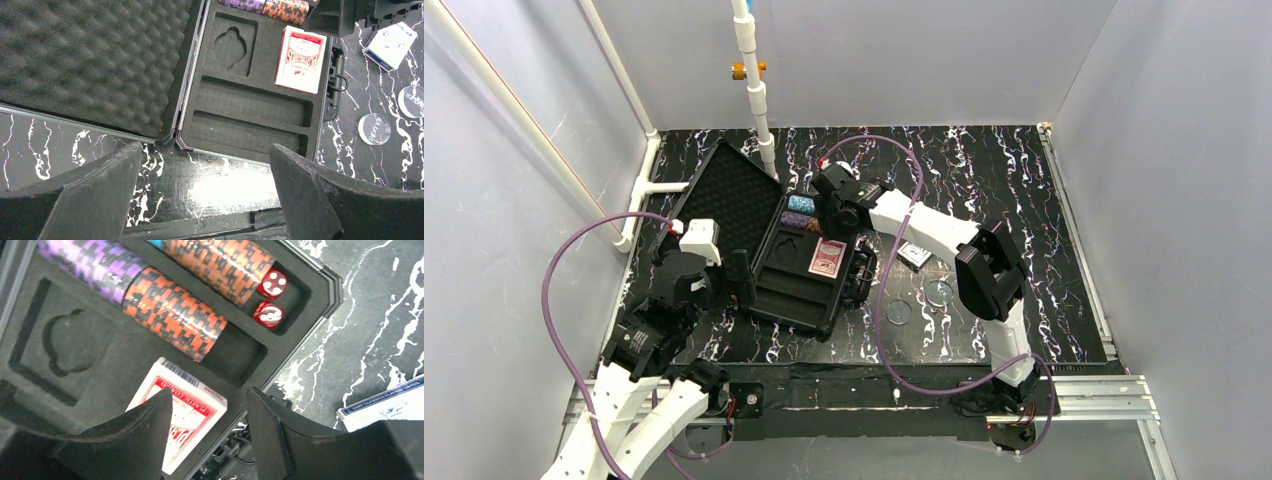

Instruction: Pack up texas hold em set

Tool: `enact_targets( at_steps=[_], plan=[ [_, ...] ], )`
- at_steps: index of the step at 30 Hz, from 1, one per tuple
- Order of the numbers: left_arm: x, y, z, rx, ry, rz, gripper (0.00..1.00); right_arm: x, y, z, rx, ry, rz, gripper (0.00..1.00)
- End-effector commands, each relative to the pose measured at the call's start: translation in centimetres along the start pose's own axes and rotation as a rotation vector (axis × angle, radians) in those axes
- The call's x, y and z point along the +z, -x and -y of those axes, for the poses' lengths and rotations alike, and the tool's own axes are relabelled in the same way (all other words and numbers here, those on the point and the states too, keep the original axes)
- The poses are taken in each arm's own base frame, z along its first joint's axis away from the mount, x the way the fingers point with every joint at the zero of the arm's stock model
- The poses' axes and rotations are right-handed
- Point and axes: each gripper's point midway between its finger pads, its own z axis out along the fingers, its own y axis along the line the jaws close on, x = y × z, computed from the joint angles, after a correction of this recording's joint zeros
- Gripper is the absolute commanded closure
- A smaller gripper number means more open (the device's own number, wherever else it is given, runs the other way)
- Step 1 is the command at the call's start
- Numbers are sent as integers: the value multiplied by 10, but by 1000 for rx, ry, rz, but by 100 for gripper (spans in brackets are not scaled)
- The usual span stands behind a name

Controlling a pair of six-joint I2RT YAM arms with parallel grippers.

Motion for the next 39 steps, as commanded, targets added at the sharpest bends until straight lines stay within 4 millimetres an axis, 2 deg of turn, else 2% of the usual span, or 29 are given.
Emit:
enact_targets(
  at_steps=[1,7,15,32,34,39],
  plan=[
    [0,1,-2,12,9,1,1,-38,24,-35,-28,186,72,36],
    [0,1,-2,12,9,1,1,-31,14,-48,-51,220,51,36],
    [0,1,-2,12,11,-1,1,-14,-1,-55,-64,229,7,38],
    [3,1,-1,17,13,-9,1,21,-60,-42,-64,173,-132,43],
    [3,1,-1,17,12,-10,1,21,-60,-41,-66,170,-133,43],
    [3,1,-1,17,12,-11,1,11,-43,-43,-80,167,-94,43]
  ],
)
